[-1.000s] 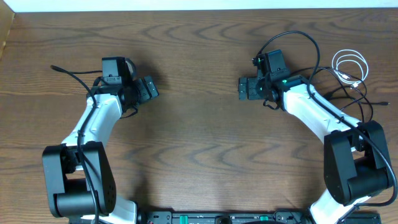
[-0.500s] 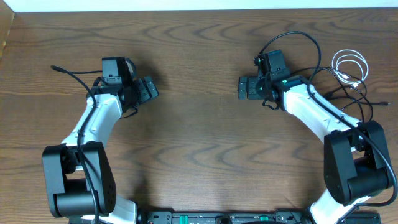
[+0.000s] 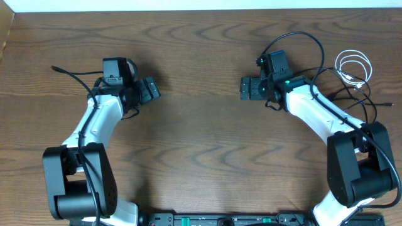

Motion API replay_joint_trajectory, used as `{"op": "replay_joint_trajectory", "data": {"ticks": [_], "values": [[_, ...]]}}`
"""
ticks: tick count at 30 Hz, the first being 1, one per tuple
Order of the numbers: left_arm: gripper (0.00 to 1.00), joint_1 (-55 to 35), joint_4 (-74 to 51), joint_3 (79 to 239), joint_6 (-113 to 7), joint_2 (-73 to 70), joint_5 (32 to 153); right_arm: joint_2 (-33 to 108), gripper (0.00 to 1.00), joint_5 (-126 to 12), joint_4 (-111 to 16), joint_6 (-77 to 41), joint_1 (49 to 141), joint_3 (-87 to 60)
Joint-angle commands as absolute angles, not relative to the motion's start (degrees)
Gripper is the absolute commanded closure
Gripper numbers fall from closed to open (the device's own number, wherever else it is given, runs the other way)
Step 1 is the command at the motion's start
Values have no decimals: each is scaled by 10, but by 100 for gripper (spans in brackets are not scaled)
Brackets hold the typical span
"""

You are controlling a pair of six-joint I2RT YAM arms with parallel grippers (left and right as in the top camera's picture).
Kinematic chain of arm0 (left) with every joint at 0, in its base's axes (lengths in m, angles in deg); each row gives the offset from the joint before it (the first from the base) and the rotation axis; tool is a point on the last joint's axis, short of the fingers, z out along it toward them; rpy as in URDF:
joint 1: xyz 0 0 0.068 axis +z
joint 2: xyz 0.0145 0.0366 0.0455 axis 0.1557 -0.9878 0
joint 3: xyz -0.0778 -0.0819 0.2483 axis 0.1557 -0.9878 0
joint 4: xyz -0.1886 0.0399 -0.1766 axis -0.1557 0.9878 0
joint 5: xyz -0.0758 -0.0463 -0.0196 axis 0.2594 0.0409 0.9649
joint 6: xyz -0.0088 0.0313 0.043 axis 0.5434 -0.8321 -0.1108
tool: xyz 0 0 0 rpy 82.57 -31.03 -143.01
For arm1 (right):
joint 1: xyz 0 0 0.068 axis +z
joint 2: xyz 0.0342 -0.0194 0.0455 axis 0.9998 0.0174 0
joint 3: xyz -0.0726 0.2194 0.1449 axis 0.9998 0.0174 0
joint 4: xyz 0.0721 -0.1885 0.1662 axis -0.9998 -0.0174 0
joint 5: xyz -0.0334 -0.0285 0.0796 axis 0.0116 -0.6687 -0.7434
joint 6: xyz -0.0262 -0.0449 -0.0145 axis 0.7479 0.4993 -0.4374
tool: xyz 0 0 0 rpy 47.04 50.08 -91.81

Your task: Untangle cables

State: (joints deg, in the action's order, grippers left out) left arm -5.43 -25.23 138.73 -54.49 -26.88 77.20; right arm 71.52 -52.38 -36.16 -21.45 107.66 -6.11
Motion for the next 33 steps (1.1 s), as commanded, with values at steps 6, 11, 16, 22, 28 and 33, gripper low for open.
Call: {"op": "replay_joint_trajectory", "data": {"ticks": [6,11,16,22,28,33], "values": [[1,-55,-250,1384,-548,-189,775,710,1,-527,-362,-220,1086,-55],[1,-54,-249,1384,-548,-122,775,710,1,-527,-362,-220,1086,-55],[1,-54,-186,1384,-550,-72,759,710,1,-527,-362,-220,1086,-55],[1,-55,-122,1363,-551,-43,683,710,1,-527,-362,-220,1086,-55],[1,-55,-245,1242,-550,-21,670,710,1,-527,-362,-220,1086,-55],[2,-56,-451,1118,-550,7,681,710,1,-527,-362,-220,1086,-55]]}}
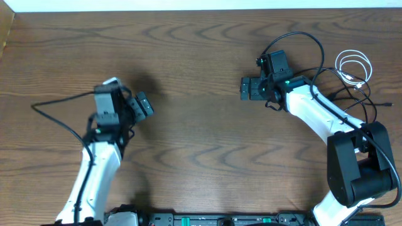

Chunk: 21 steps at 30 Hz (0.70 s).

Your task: Untangle cables

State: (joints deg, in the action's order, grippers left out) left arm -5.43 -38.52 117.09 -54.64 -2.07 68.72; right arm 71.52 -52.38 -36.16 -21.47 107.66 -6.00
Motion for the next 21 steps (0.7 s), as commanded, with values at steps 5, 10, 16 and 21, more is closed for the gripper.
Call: {"op": "replay_joint_trajectory", "data": {"ticks": [5,10,16,21], "values": [[1,-56,-603,1034,-551,31,684,710,1,-527,-362,-220,1086,-55],[1,-56,-649,971,-551,62,684,710,1,-527,-362,-220,1086,-55],[1,-56,-670,894,-550,116,684,710,1,-527,-362,-220,1086,-55],[1,-56,-682,846,-550,161,684,710,1,-527,-362,-220,1086,-55]]}}
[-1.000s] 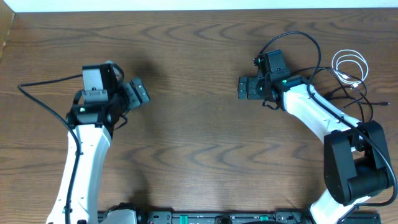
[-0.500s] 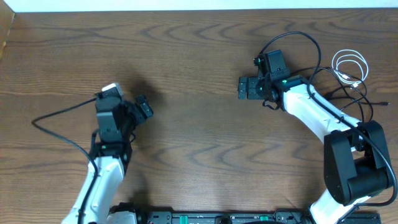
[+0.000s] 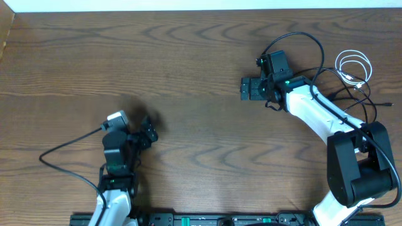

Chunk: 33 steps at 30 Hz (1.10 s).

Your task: Untangle cables

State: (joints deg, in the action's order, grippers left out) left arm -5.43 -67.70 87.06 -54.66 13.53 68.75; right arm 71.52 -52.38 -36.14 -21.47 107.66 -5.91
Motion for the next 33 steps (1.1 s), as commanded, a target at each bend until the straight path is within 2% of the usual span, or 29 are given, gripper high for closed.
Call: {"op": "replay_joint_trajectory", "data": {"ticks": [1,9,17,24,33], "values": [[1,-56,-682,839,-550,169,684,710,1,-527,-362,-220,1086,-55],[2,-56,-688,793,-550,228,685,710,1,-527,-362,-220,1086,-55],[1,-56,-599,794,-550,323,685,710,1,-527,-362,-220,1086,-55],[1,-56,-415,794,-551,496,684,710,1,-527,-362,-220,1086,-55],[2,-65,-419,794,-598,681,687,710,1,-527,-362,-220,1086,-55]]}}
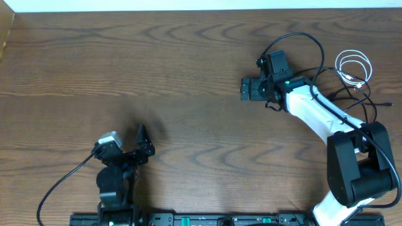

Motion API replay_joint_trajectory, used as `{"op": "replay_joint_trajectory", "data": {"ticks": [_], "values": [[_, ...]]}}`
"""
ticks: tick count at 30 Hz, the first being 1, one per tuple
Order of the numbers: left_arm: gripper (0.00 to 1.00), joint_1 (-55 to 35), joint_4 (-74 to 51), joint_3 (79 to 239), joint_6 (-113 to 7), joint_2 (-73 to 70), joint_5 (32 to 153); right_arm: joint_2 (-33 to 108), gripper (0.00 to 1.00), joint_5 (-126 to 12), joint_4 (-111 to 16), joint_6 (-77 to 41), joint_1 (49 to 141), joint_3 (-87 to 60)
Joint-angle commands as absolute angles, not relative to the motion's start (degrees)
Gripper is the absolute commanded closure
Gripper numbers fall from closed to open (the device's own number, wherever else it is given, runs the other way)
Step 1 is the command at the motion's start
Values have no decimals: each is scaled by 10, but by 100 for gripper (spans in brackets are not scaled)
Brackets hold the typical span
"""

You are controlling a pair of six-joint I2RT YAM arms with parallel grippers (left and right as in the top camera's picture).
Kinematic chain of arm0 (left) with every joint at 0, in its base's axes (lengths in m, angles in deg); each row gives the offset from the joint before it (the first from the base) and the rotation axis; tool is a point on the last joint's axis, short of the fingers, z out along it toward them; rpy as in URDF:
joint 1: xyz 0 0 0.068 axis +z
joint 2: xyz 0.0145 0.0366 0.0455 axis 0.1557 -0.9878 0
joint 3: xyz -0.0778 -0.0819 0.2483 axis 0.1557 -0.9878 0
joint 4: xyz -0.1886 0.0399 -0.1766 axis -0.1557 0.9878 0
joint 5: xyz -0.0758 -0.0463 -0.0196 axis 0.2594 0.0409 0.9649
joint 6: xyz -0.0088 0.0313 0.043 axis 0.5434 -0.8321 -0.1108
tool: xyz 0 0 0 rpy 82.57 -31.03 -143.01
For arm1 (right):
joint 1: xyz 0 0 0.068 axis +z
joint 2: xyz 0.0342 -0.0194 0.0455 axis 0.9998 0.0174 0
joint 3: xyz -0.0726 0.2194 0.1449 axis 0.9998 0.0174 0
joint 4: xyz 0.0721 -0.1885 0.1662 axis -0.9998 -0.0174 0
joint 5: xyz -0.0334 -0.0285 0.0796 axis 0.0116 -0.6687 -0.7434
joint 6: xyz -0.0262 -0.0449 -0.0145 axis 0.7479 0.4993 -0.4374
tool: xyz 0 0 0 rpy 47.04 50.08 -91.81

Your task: Untangle cables

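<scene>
A white cable (353, 66) lies coiled at the far right of the table. A thin black cable (366, 100) runs beside and under it and ends in a plug near the right edge. My right gripper (244, 88) hovers open over bare wood left of the cables, with nothing between its fingers. My left gripper (144, 142) sits low near the front left, its arm folded back. It is open and empty, far from both cables.
The wooden table (201, 132) fills the view. A black lead (295, 37) loops off the right wrist, and another (63, 185) trails from the left wrist toward the front edge. The arm bases stand along the front rail (207, 220).
My left arm has folded further back toward the front edge, and its gripper is now slightly nearer me. The right arm and both cables are unchanged.
My left gripper was first open at mid-table on the left, level with the right one. At each later moment it was nearer the front edge, and now the arm is folded near its base. The right gripper stayed open in one spot. The cables never moved.
</scene>
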State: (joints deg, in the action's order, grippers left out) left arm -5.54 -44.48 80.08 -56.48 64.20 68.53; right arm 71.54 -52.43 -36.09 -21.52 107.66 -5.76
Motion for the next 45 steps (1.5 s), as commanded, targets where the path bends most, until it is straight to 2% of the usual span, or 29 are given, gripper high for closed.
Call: {"op": "replay_joint_trajectory", "data": {"ticks": [1,5,45], "values": [[1,-70,-419,794,-614,696,687,710,1,-527,-362,-220,1086,-55],[1,-91,-418,794,-656,701,686,710,1,-527,-362,-220,1086,-55],[2,-92,-420,794,-655,586,684,710,1,-527,-362,-220,1086,-55]]}}
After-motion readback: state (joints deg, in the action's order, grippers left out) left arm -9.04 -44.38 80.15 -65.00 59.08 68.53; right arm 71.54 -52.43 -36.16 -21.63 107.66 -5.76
